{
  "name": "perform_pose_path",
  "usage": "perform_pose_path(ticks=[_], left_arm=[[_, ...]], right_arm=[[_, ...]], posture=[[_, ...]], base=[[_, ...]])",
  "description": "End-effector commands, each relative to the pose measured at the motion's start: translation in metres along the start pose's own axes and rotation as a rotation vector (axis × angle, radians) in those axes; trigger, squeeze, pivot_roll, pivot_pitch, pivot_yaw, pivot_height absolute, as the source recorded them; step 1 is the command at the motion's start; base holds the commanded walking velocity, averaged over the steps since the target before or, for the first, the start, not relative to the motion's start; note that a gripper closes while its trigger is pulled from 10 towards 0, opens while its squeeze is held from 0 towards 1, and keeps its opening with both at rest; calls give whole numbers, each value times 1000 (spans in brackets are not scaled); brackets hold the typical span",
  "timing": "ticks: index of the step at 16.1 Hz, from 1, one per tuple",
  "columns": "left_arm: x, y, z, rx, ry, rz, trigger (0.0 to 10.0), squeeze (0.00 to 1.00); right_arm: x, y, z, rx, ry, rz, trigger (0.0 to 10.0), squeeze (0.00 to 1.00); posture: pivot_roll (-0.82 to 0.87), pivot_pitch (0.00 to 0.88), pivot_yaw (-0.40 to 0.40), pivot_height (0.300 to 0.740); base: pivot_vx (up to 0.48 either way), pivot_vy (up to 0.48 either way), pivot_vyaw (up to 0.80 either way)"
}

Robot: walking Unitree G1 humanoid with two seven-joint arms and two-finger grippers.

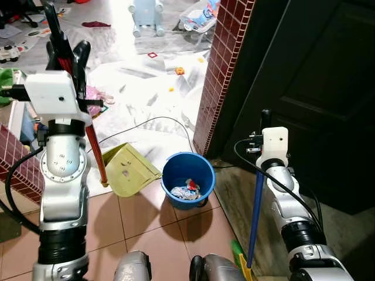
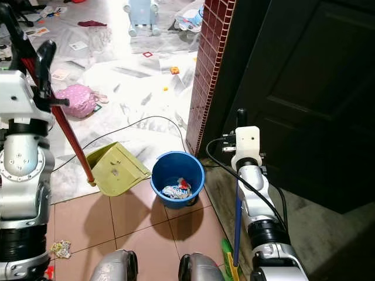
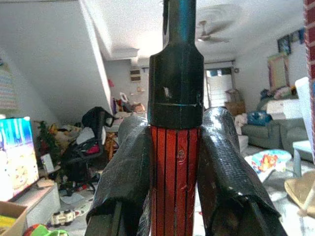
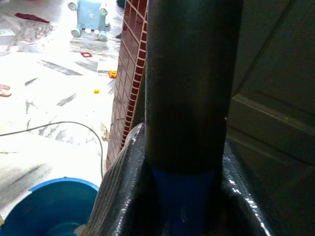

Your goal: Sweep floor

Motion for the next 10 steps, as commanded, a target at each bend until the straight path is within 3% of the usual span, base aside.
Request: perform_pose_path(ticks=[1,2,4,6,9,10], left_arm=[[5,-4,-6,-31,58,3,10000,0],[20,8,18,-34,-14,62,10000,0],[34,26,44,-13,-98,138,10000,0],[41,37,59,42,-154,166,10000,0],[27,26,15,111,-22,102,10000,0],[19,24,4,170,2,105,10000,0]], right_arm=[[3,-4,12,-25,-53,3,10000,0],[3,-3,13,-26,-53,5,10000,0],[3,-2,13,-27,-54,8,10000,0],[3,-2,12,-25,-52,7,10000,0],[3,-2,12,-24,-55,5,10000,0],[2,-2,13,-23,-57,0,10000,0]], posture=[[-11,115,-76,740],[-11,115,-76,740],[-11,115,-76,740],[-11,115,-76,740],[-5,112,-70,740],[-10,113,-67,740]], base=[[0,0,0],[0,0,0],[0,0,0],[0,0,0],[0,0,0],[0,0,0]])
Point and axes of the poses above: a point about 5 cm out from each wrist's last joint towards the gripper, its own x axis pointing out of the wrist towards the gripper, its own z axis along the axis of the wrist's last joint, y = z × x, the point moved 5 cm from there along x, pointing out of the wrist towards the gripper, and after that the axes turned 5 degrees about x, right-handed, at the moved point
